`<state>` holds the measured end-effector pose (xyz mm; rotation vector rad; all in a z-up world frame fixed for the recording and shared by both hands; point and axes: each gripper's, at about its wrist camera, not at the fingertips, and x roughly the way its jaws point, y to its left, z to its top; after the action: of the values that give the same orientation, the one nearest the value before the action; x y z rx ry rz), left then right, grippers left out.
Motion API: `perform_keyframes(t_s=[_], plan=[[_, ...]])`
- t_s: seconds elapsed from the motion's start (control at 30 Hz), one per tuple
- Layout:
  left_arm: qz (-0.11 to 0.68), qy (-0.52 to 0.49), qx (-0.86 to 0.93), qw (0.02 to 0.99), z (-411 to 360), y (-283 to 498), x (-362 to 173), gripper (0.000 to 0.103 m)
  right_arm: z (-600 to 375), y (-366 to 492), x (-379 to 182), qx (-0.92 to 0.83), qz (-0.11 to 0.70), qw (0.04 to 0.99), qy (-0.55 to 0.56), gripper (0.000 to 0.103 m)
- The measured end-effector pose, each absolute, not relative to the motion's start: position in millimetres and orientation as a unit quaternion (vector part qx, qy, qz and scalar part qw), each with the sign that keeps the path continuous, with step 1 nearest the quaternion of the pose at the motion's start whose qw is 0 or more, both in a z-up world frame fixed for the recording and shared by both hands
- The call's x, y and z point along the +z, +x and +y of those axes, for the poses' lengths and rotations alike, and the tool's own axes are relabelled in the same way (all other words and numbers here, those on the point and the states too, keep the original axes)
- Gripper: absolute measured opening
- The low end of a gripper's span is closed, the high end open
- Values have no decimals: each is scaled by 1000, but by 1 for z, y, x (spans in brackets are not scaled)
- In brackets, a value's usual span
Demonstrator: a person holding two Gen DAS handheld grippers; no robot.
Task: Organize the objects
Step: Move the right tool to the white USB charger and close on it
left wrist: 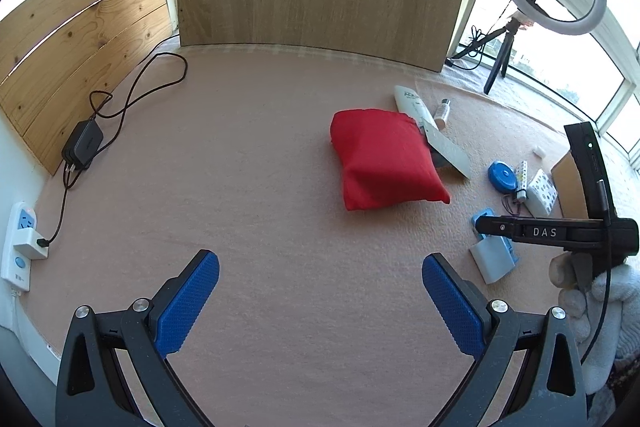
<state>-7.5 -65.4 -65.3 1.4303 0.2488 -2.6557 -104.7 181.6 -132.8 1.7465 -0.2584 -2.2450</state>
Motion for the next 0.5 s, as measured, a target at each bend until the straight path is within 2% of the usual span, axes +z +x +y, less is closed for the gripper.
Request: perform_keyframes(t_s=[0.23, 0.37, 0.5], plan=[[62, 477, -876, 33, -44, -15, -67, 103, 204, -68, -125, -795, -99, 96, 591, 45], [56, 480, -875, 22, -37, -17, -69, 103, 217, -49, -109, -798, -154, 113, 571, 45], [52, 481, -875, 11, -32, -19, -69, 103, 197, -39, -106, -789, -161, 143, 576, 44]])
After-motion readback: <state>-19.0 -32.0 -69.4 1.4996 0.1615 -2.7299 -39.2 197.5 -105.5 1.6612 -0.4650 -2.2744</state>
